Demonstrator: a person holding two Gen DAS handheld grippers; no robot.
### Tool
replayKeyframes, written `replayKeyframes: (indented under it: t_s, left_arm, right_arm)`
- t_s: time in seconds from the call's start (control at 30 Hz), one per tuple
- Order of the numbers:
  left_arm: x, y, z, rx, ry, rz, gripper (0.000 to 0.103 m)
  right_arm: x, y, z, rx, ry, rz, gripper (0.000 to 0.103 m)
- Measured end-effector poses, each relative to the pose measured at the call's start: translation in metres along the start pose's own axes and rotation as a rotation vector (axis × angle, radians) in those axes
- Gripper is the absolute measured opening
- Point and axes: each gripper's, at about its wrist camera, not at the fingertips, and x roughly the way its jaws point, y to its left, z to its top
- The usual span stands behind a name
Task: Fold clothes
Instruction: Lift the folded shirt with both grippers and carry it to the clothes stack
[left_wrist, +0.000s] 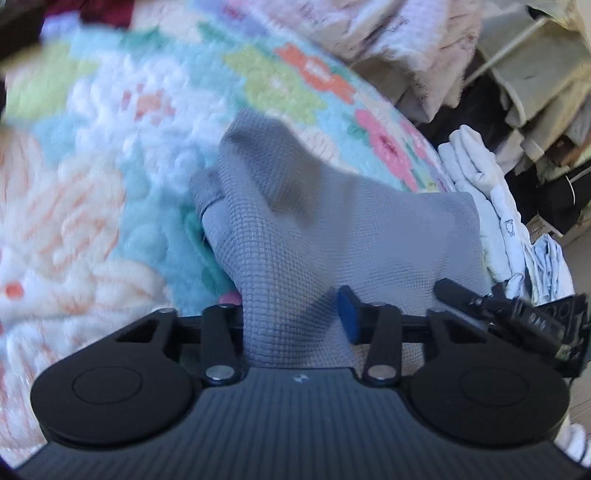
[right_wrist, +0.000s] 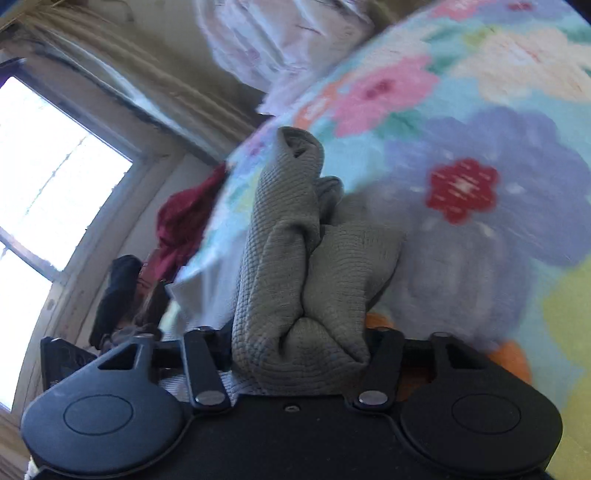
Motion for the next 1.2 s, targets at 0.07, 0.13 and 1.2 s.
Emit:
replayKeyframes:
  t_s: [0.07, 0.13, 1.2]
  left_arm:
    - [-0.004, -0.014, -0.002, 0.070, -0.028, 0.022, 0.034]
    - [-0.010, -0.027, -0.003, 0.116, -0.048, 0.037, 0.026]
    - [0.195, -0.541, 0.100, 0.556, -0.170, -0.339, 0.022]
  right_arm:
    - [-0.009, 0.000, 0.000, 0.033, -0.033, 0.034, 0.053]
    - [-0.018, 0.006, -0.001, 0.031, -0.048, 0.034, 0.053]
    - [-0.414, -0.067, 0.314, -0.124, -0.413, -0.135, 0.052]
